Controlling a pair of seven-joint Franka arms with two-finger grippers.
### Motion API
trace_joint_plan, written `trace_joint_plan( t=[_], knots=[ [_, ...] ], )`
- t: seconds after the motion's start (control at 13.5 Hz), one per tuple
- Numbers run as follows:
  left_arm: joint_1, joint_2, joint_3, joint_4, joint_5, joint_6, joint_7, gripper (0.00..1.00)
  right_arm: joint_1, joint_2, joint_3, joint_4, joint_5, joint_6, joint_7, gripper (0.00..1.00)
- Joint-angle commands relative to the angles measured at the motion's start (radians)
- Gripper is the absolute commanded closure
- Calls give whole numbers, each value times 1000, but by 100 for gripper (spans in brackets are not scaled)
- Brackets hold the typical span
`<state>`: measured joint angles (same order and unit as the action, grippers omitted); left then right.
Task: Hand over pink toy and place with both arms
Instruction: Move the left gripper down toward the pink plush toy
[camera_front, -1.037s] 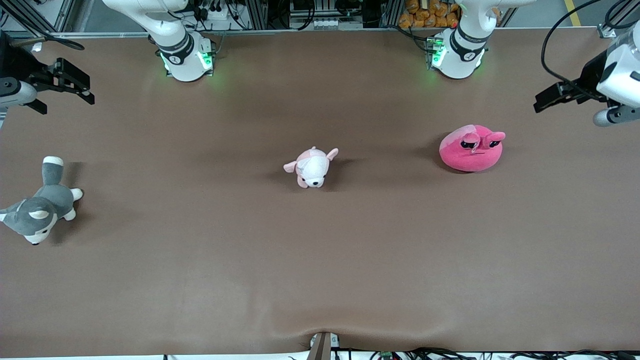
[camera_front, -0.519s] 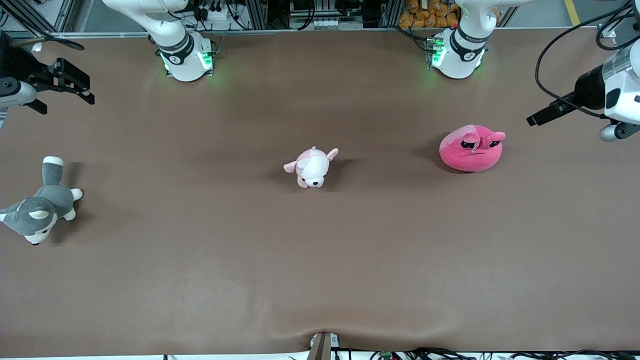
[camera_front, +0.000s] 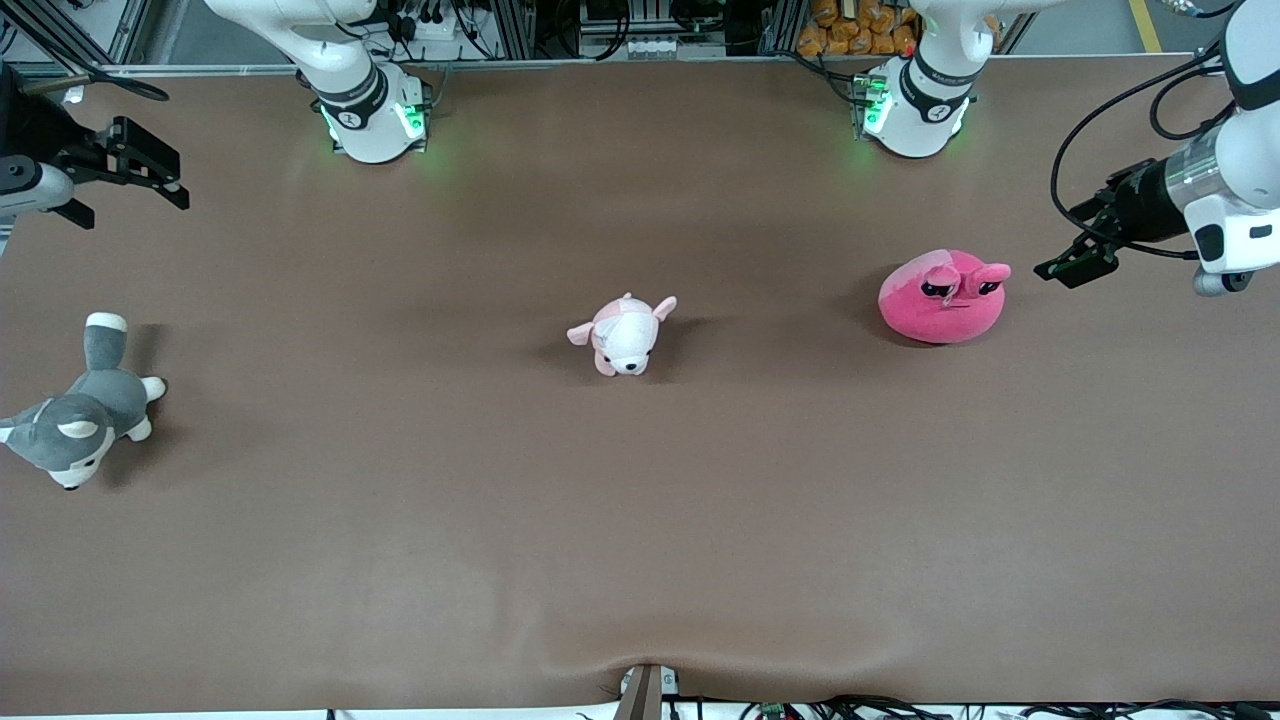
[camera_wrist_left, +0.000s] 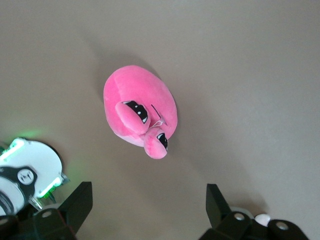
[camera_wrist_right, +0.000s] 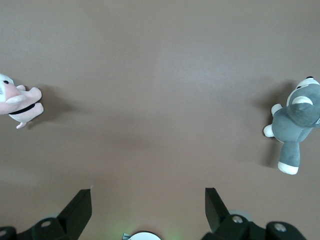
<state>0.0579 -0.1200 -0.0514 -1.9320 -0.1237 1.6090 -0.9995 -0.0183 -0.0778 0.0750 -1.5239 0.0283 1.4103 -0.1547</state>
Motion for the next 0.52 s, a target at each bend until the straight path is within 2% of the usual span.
trace_joint_plan(
  t=[0.0,0.37,0.44],
  knots=[
    [10,28,-10,-4,-17,0,-102,0,-29,10,16,24,22,-14,-8,0],
    [11,65,-10,4,-5,-4,-448,0,-29,10,16,24,22,-14,-8,0],
    [14,65,-10,-7,-4,-3,-465,0,-29,10,16,24,22,-14,-8,0]
  ],
)
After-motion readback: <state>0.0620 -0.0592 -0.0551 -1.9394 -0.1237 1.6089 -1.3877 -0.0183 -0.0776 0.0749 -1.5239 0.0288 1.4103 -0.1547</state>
